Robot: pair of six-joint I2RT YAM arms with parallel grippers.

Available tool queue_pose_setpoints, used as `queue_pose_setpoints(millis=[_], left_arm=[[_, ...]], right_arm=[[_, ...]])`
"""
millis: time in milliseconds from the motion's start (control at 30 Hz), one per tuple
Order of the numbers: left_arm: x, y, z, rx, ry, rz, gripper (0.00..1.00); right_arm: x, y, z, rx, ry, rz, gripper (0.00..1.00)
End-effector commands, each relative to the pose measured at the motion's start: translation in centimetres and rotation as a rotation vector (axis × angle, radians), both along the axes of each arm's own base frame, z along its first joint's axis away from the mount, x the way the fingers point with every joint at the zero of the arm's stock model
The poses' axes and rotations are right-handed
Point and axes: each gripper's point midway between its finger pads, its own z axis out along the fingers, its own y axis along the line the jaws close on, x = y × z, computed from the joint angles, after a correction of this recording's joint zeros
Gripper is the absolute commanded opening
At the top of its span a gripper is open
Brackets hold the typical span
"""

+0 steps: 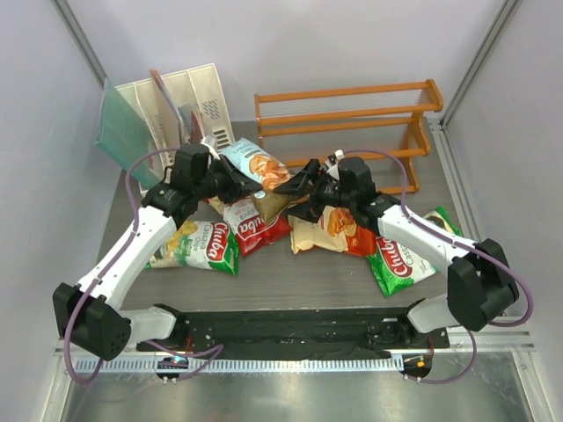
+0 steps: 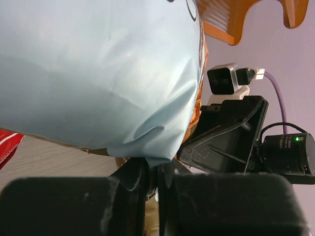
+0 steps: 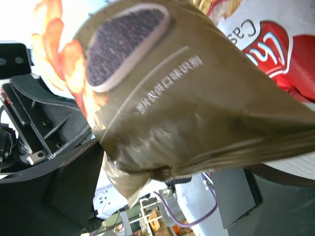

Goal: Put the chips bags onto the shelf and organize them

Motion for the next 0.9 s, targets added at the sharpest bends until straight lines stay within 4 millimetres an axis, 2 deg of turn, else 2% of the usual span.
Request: queue_pose_setpoints(millis=[0, 133, 267, 367, 400, 433, 467, 567, 600, 633, 667, 700, 800, 867], left_arm=[[-1.3, -2.1, 4.2, -0.131, -0.046, -0.111, 0.00], [-1.9, -1.8, 3.7, -0.117, -0.036, -0.112, 0.00], [-2.4, -1.4, 3.1, -0.111, -0.030, -0.107, 0.00], [-2.6, -1.4, 3.0, -0.111, -0.027, -0.113, 0.00], [-2.6, -1.5, 2.8, -0.110, -0.020, -0.115, 0.00], [-2.8, -1.5, 2.8, -0.113, -0.018, -0.124, 0.00], [-2.8, -1.6, 2.5, -0.104, -0.021, -0.132, 0.00], [-2.6, -0.8, 2.1, -0.012, -0.044, -0.142, 0.11], [-3.1, -0.3, 1.4, 0.033, -0.007, -0.144, 0.22], [-3.0, -0.1, 2.2, 0.051, -0.027, -0.144, 0.28], [-3.0, 0.3, 2.2, 0.081, -0.028, -0.142, 0.36], [-2.8, 0.8, 2.0, 0.121, -0.038, -0.131, 0.51], [-2.8, 2.0, 2.5, 0.170, -0.054, -0.088, 0.67], [-2.9, 2.5, 2.7, 0.177, -0.063, -0.063, 0.69]], right_arm=[[1.9, -0.4, 1.8, 0.006, -0.105, -0.088, 0.89], [2.6, -0.4, 2.3, 0.043, -0.137, -0.121, 0.88], [2.7, 0.3, 2.0, 0.039, -0.139, -0.097, 0.79], [2.6, 0.6, 2.0, 0.040, -0.138, -0.085, 0.59], [2.6, 0.6, 2.1, 0.041, -0.141, -0.087, 0.47], [2.5, 0.7, 2.1, 0.040, -0.144, -0.084, 0.40], [2.5, 0.7, 2.2, 0.039, -0.148, -0.083, 0.27], [2.0, 0.7, 2.2, 0.022, -0.173, -0.049, 0.10], [1.7, 0.5, 2.2, -0.001, -0.174, -0.040, 0.10], [1.6, 0.2, 2.1, -0.017, -0.180, -0.041, 0.09], [1.6, -0.2, 2.0, -0.031, -0.183, -0.046, 0.07], [1.3, -0.7, 2.4, -0.040, -0.196, -0.050, 0.06], [1.8, -2.6, 2.7, -0.046, -0.200, -0.105, 0.03], [1.6, -3.8, 3.7, -0.038, -0.226, -0.130, 0.01]])
